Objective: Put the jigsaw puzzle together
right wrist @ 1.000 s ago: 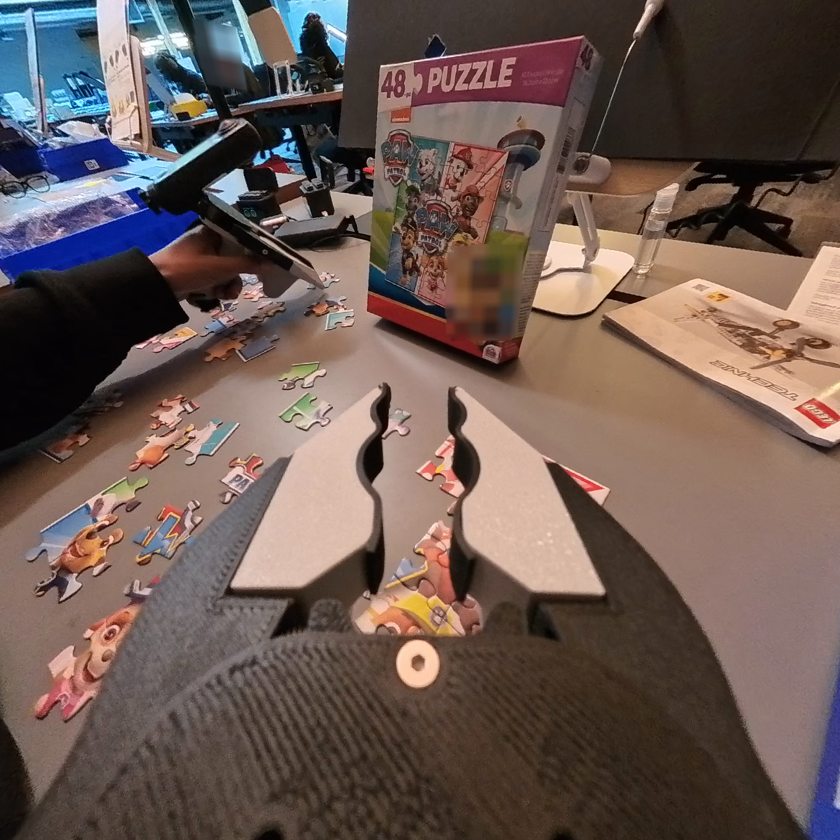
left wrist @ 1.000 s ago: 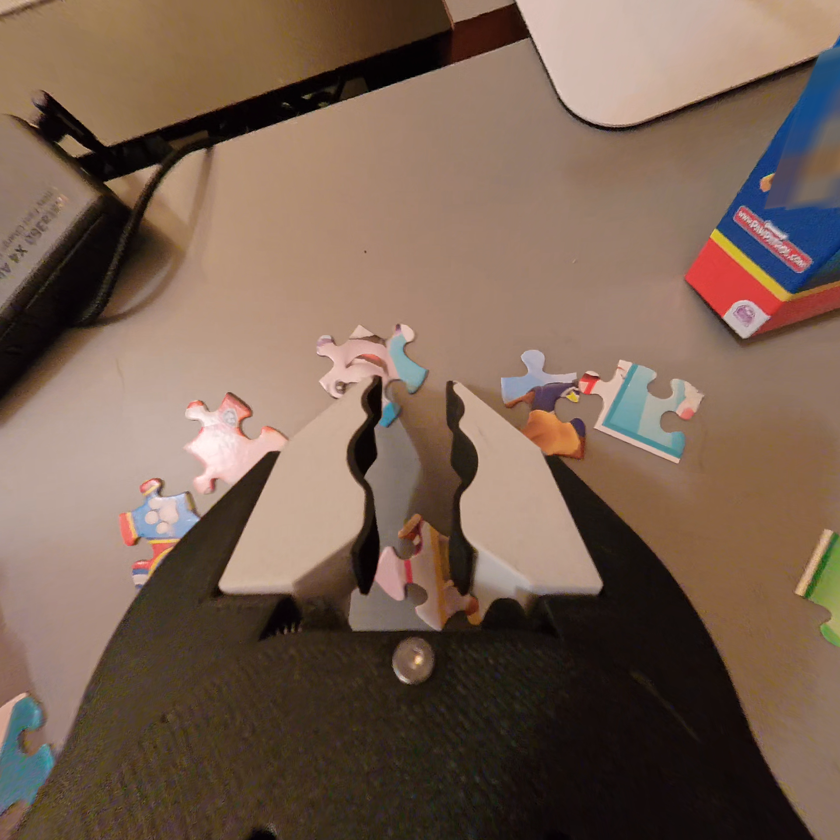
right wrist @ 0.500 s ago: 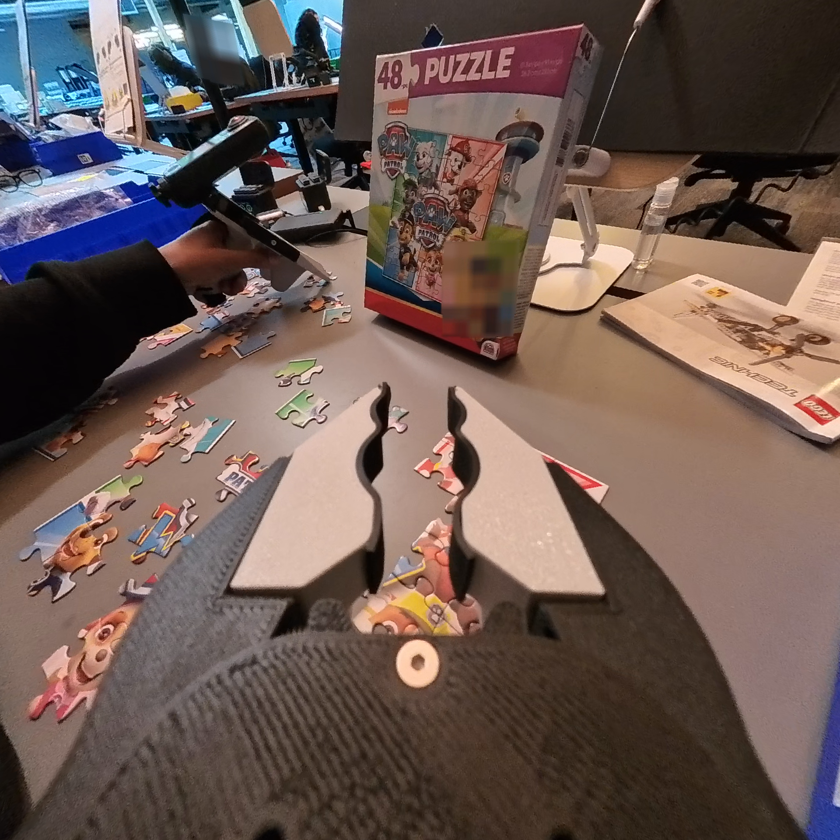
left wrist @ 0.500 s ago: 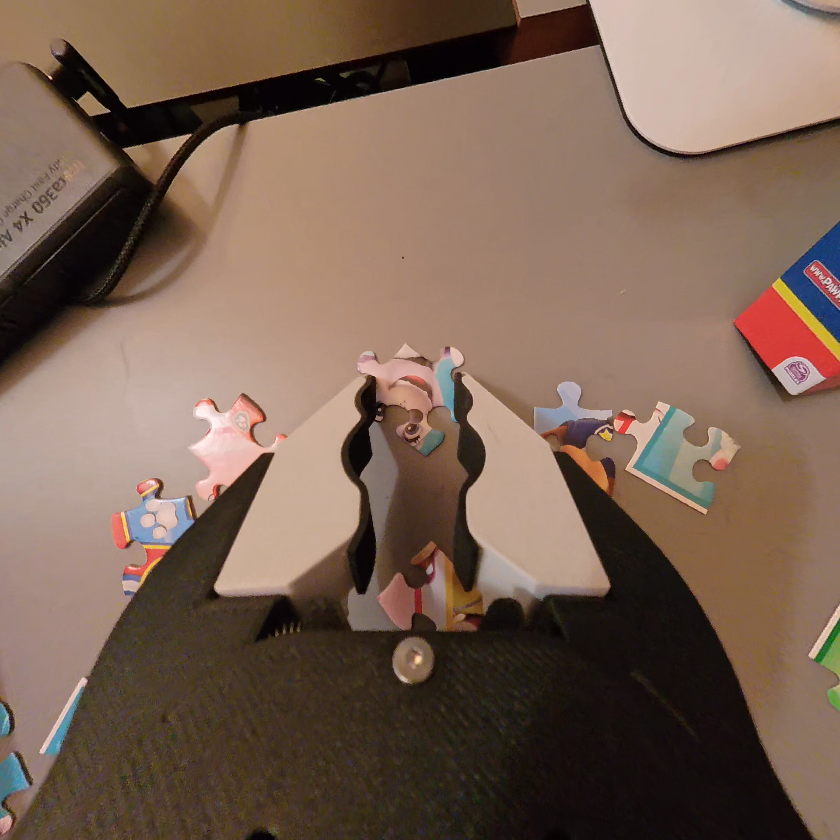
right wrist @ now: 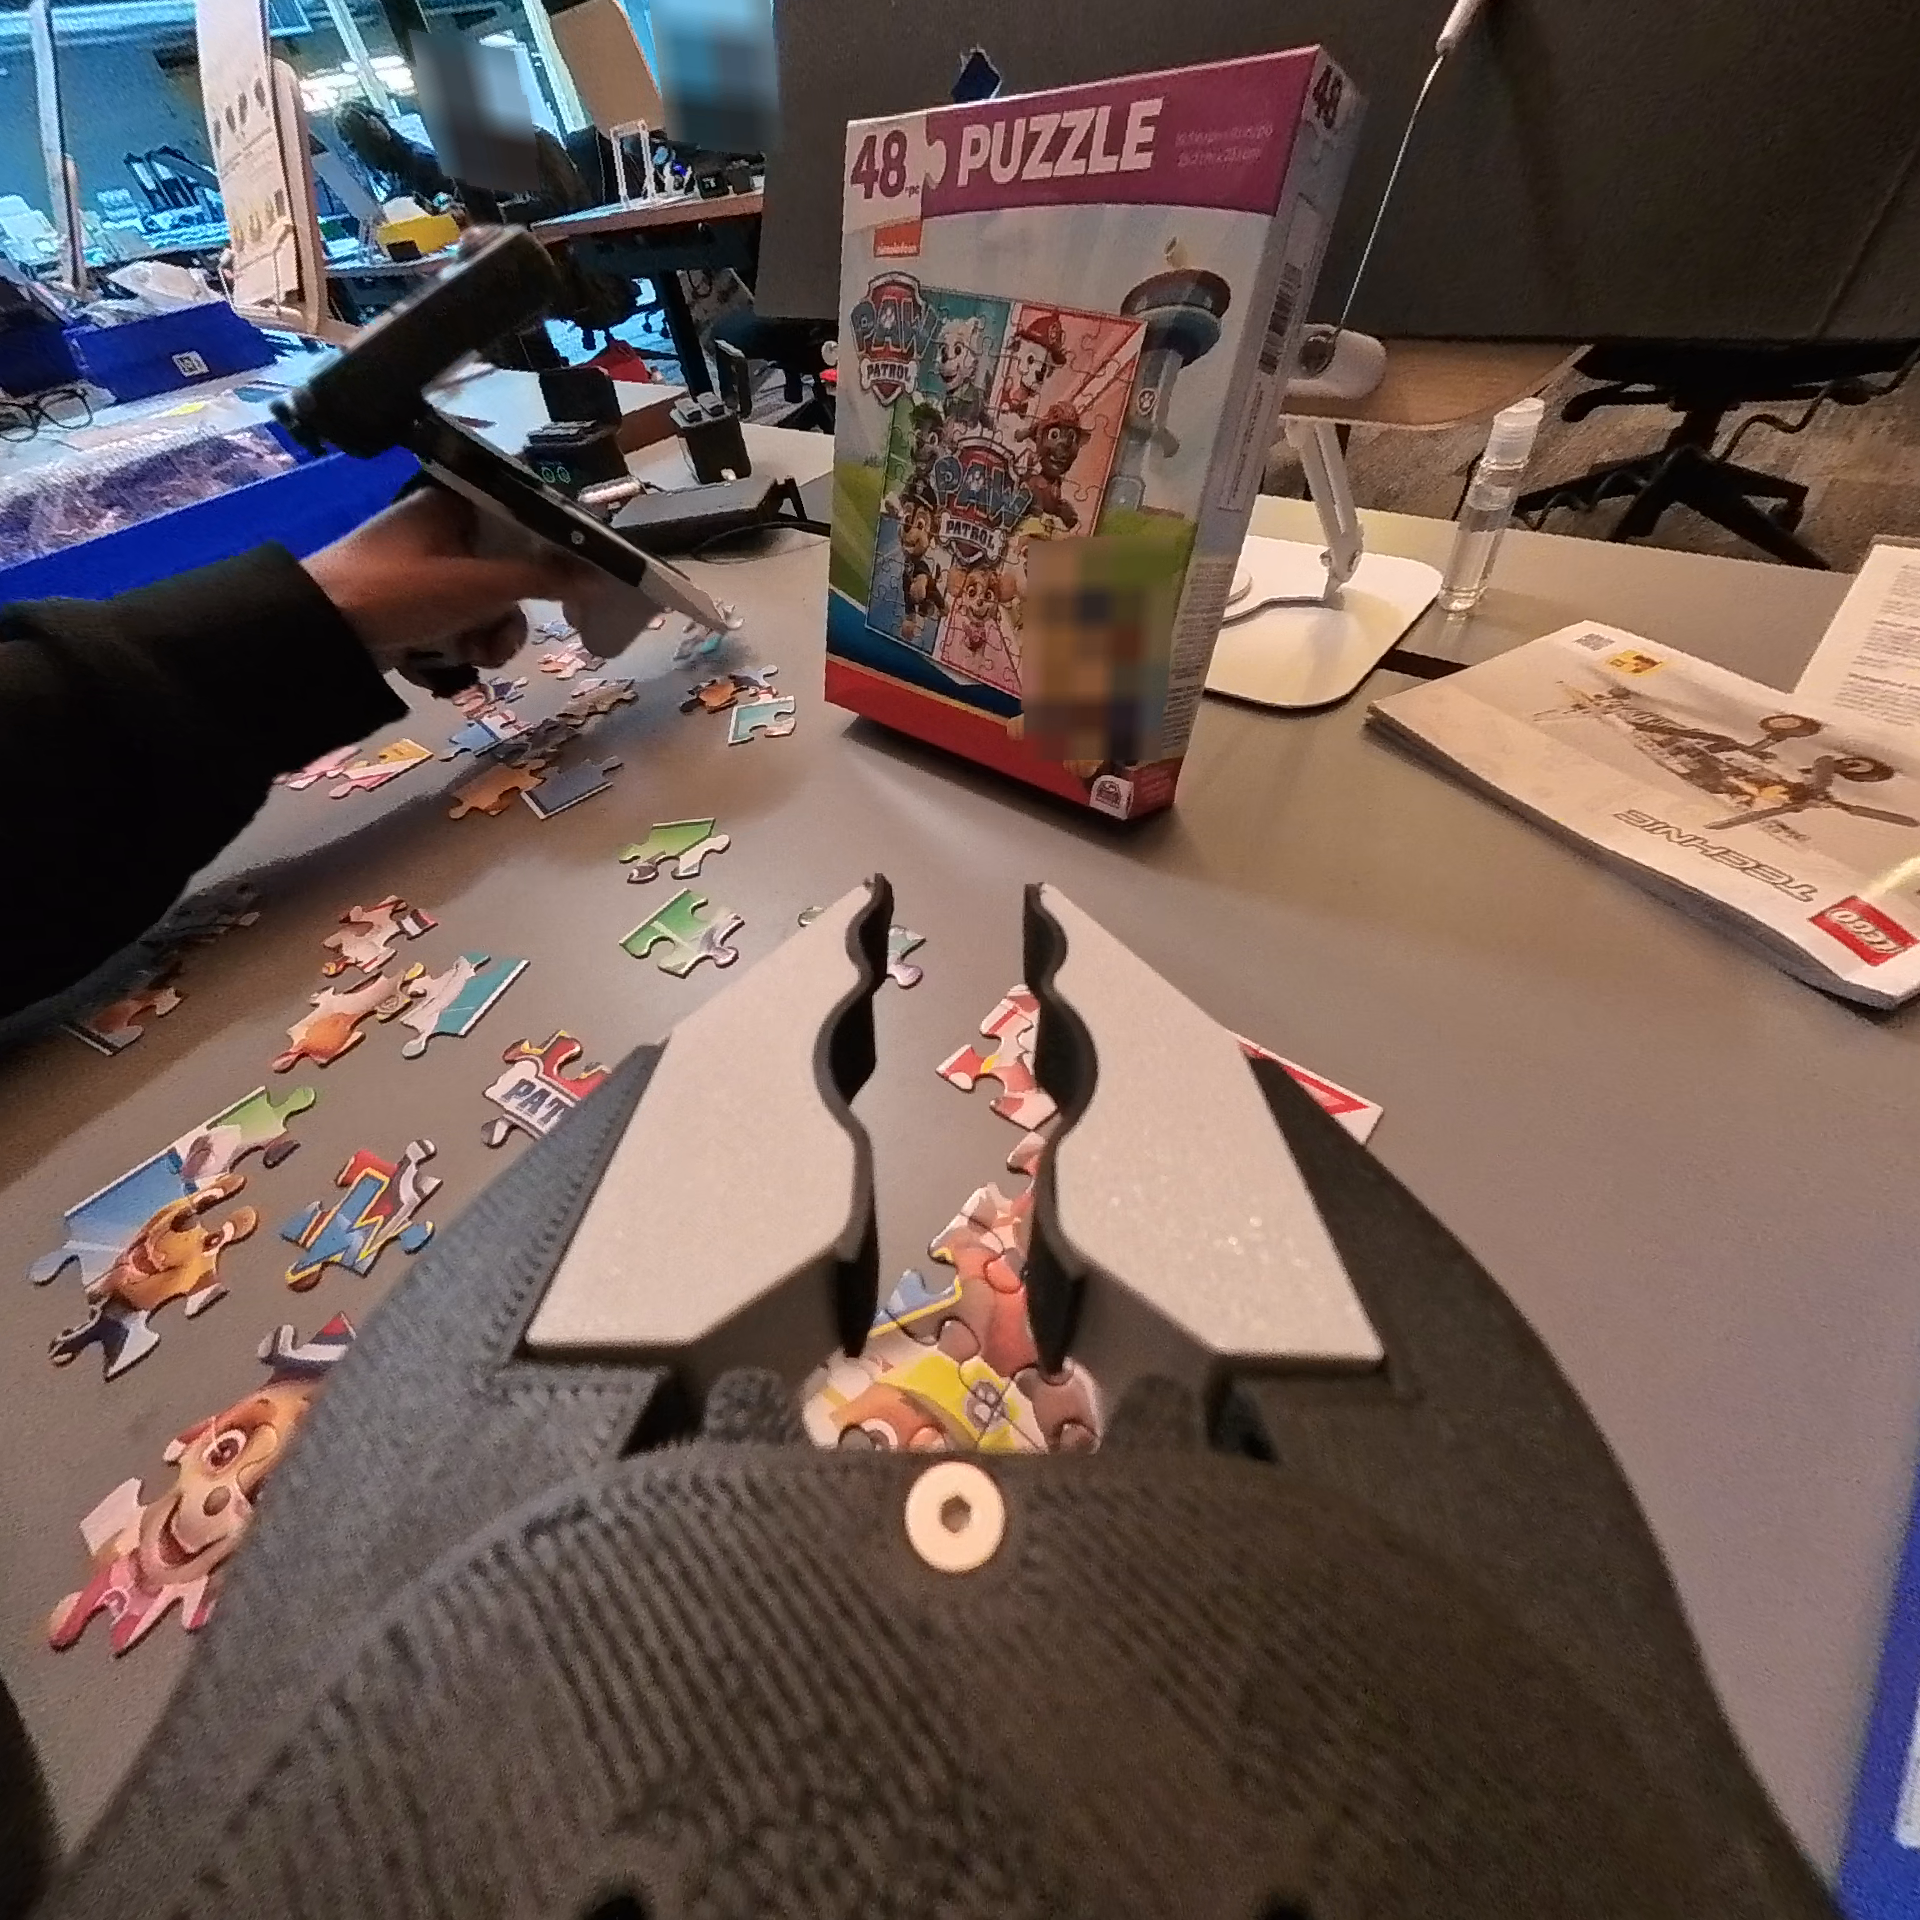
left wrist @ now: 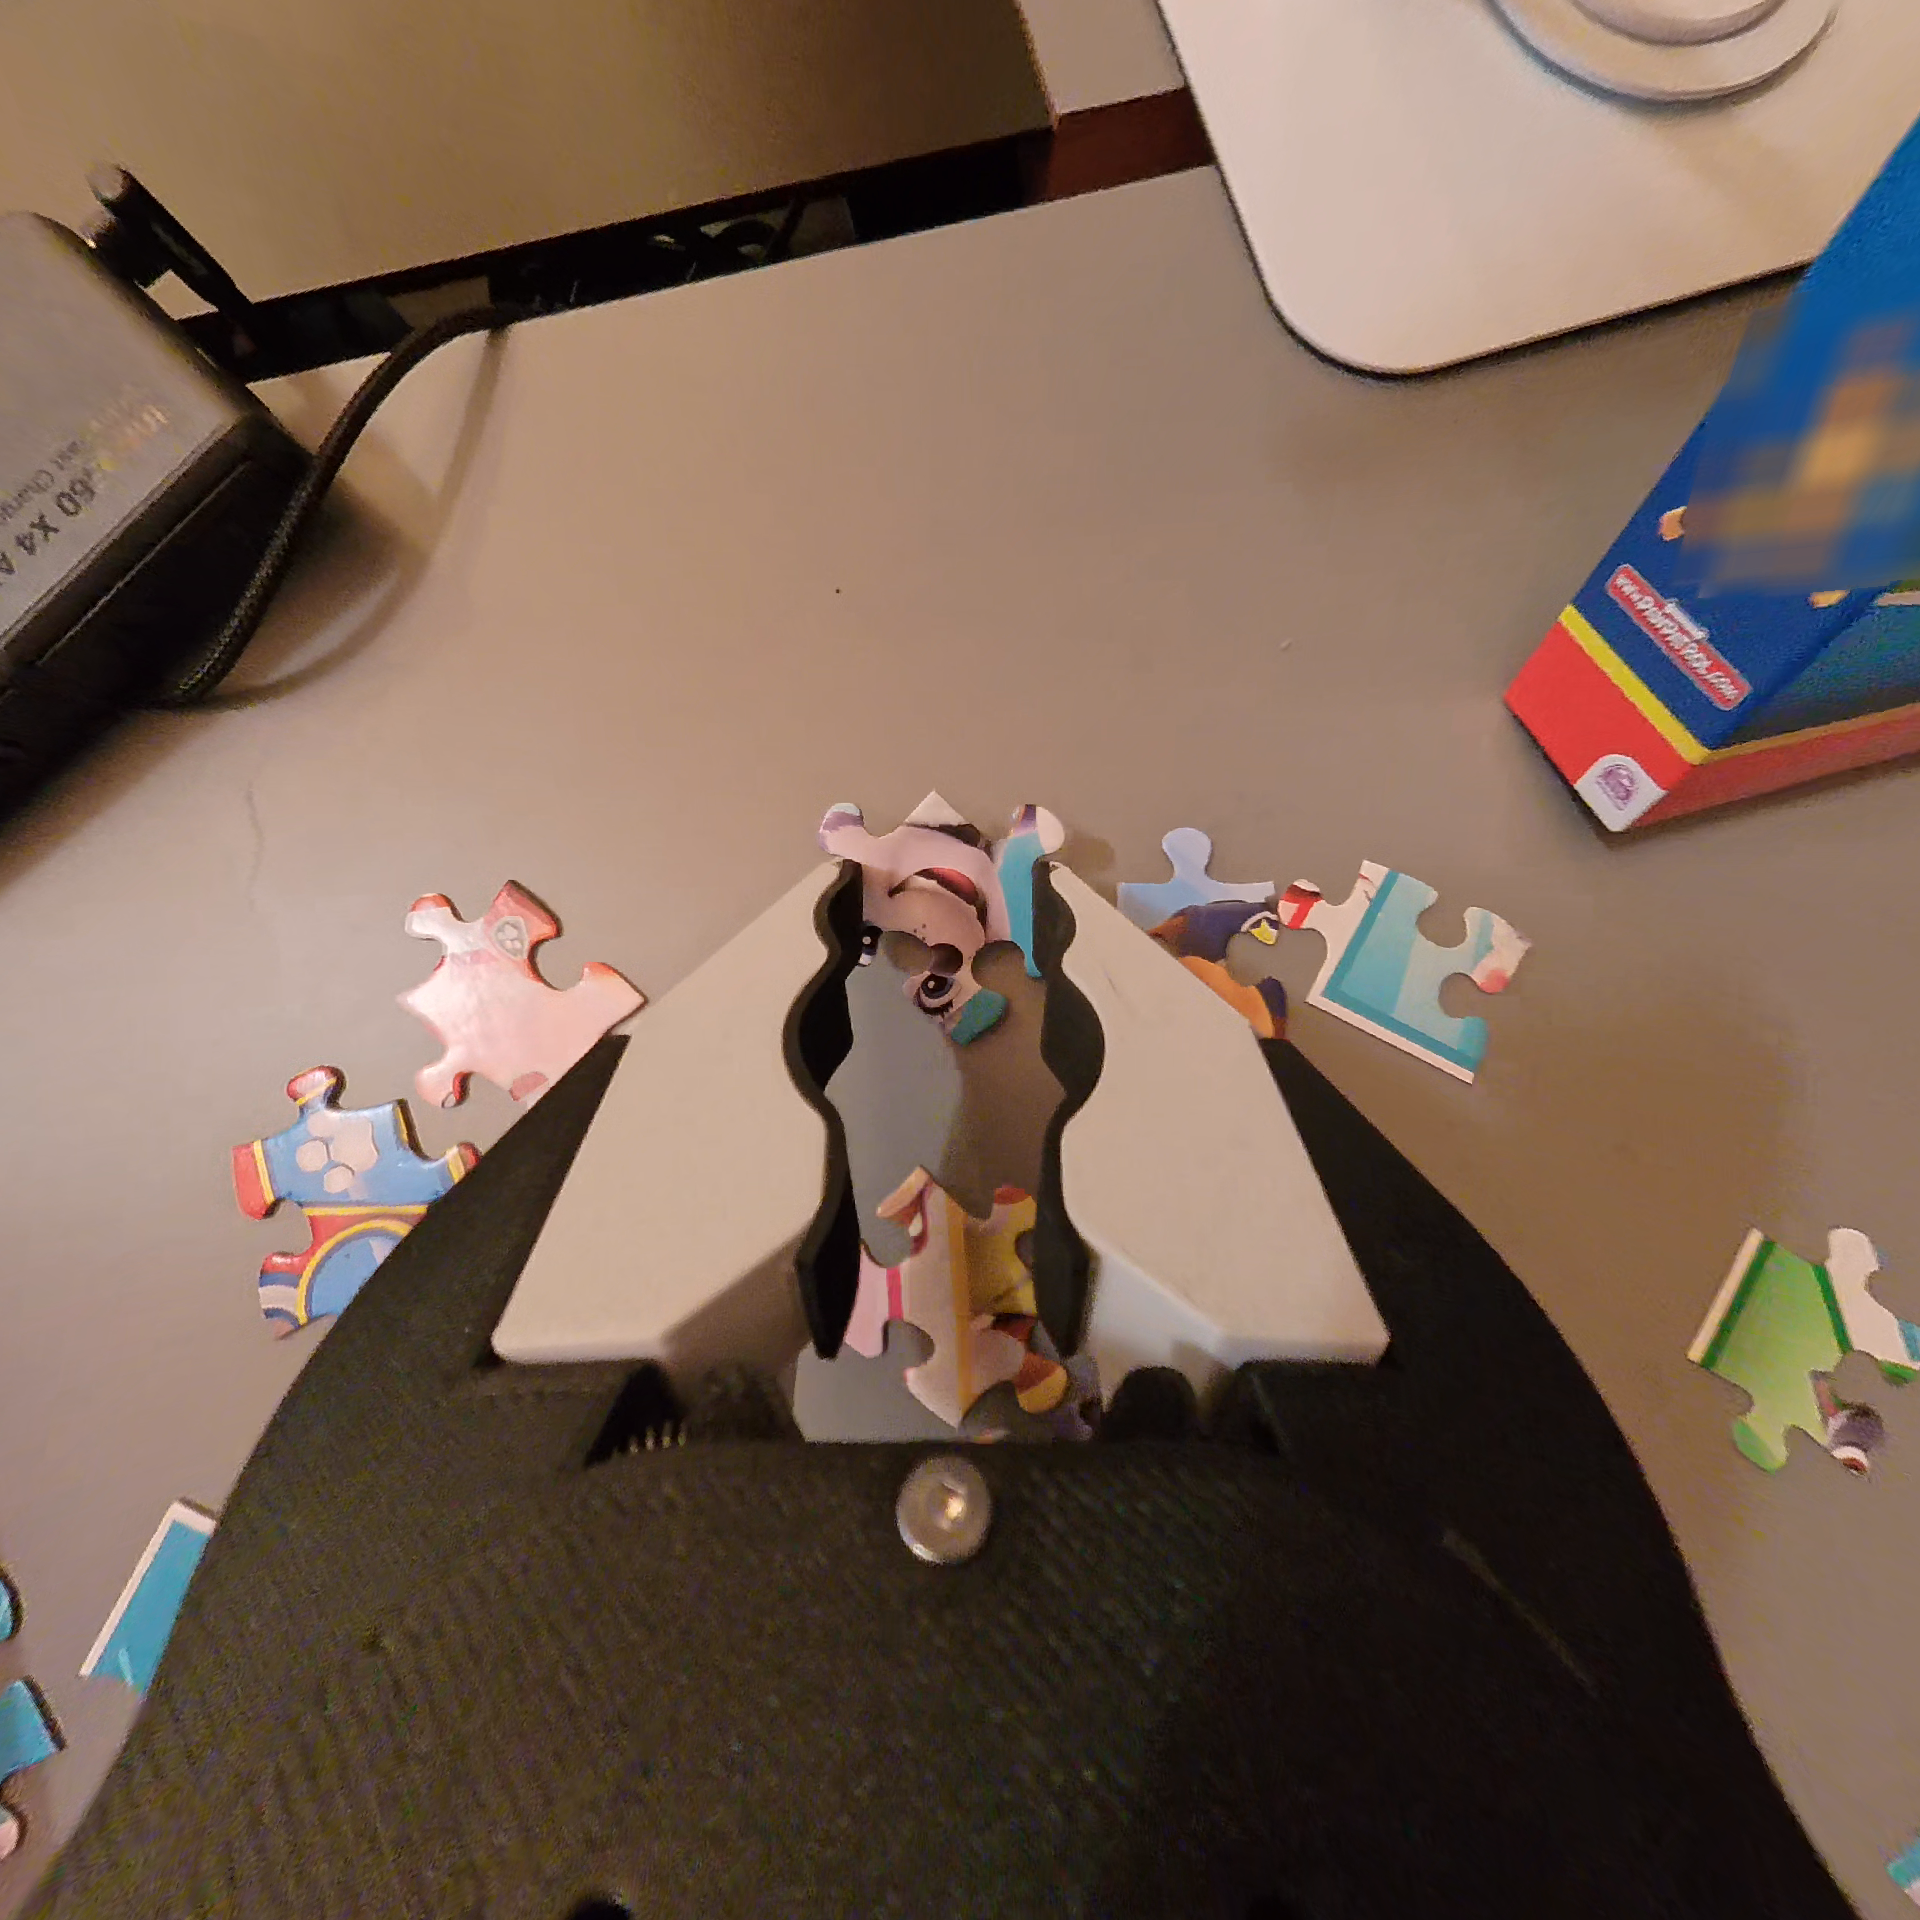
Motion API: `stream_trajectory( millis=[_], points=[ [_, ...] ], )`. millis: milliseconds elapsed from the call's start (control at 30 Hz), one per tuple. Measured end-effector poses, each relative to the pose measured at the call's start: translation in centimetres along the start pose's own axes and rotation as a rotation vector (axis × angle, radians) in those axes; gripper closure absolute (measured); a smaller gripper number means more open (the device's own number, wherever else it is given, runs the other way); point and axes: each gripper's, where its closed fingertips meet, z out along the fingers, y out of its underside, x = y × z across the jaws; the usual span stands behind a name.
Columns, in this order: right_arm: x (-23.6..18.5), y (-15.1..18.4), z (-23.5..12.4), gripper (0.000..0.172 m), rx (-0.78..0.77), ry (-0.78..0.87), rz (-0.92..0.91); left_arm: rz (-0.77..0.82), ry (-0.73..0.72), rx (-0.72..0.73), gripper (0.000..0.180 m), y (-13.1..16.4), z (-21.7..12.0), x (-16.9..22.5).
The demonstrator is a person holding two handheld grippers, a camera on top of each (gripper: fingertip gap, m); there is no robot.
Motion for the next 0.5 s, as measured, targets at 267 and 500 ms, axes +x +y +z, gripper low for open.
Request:
stream_trajectory(
  millis=[267,500],
  points=[
    [-0.6,-0.2,0.4,0.147,0.012,-0.034,0.023,0.028,0.074,0.068,0.150,-1.1,-3.4,3.2],
    [-6.0,-3.0,3.1,0.146,0.096,-0.278,0.151,0.198,0.180,0.226,0.149,-1.6,-10.0,12.3]
  ],
)
